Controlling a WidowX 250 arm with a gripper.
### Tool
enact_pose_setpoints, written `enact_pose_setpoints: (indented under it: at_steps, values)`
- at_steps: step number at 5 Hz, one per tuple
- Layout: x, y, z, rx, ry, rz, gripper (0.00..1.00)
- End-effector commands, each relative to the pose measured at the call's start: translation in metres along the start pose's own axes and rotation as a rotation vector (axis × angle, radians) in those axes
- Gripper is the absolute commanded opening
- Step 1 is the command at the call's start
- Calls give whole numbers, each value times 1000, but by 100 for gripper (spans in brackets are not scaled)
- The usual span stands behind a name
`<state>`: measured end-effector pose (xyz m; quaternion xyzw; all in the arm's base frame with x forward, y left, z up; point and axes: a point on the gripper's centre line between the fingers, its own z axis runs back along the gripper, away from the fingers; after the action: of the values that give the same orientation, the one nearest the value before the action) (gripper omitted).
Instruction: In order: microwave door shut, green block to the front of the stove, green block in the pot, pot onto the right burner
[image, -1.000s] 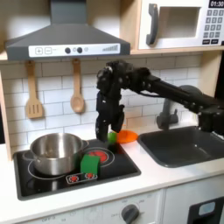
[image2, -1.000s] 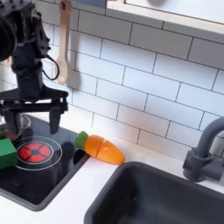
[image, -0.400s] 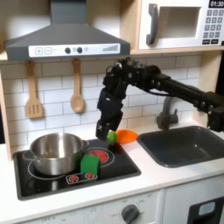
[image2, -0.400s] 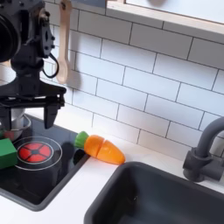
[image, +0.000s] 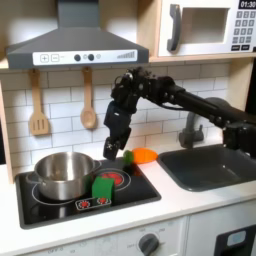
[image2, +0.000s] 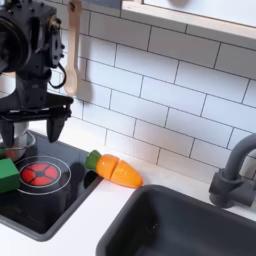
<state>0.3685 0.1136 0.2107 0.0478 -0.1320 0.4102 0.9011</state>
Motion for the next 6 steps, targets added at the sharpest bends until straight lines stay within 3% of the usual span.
enact_pose_setpoints:
  at_steps: [1, 3, 4, 5, 6]
  values:
    - [13, -5, -5, 33, -7, 62, 100]
    - [21, -7, 6, 37, 24, 81, 100]
    - [24, -3, 4, 68, 22, 91, 100]
    - [9, 1, 6, 75, 43, 81, 100]
    - [-5, 10, -2, 83, 84, 52, 100]
